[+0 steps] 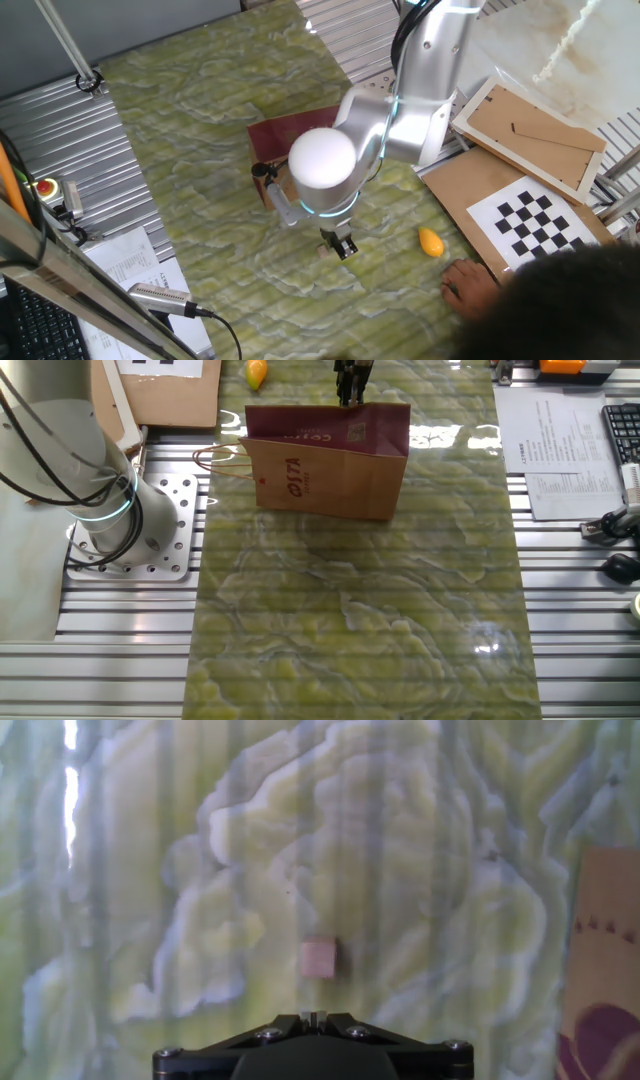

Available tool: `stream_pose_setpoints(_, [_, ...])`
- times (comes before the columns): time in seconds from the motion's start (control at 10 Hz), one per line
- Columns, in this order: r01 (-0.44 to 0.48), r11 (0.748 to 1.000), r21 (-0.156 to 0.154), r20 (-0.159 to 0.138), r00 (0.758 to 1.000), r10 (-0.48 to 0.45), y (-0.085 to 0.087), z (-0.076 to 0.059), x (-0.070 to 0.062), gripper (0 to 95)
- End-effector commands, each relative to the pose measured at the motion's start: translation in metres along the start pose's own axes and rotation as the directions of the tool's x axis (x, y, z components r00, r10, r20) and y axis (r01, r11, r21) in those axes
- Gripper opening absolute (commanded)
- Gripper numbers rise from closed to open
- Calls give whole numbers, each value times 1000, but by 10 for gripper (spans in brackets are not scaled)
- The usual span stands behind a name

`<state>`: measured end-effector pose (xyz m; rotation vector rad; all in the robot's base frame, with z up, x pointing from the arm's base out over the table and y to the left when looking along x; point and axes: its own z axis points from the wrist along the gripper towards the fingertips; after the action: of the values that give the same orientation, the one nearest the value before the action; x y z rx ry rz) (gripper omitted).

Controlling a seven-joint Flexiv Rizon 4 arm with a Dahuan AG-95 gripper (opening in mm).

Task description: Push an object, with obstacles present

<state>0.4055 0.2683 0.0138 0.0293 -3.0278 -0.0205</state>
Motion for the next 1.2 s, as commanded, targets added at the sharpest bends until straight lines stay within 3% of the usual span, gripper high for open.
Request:
stream_pose_setpoints(0.1, [-3, 1000, 0, 10, 1000, 3, 0, 0, -2, 0])
stream_pose_setpoints(1.2, [-15, 1000, -4, 20, 1000, 15, -6, -5, -21, 0])
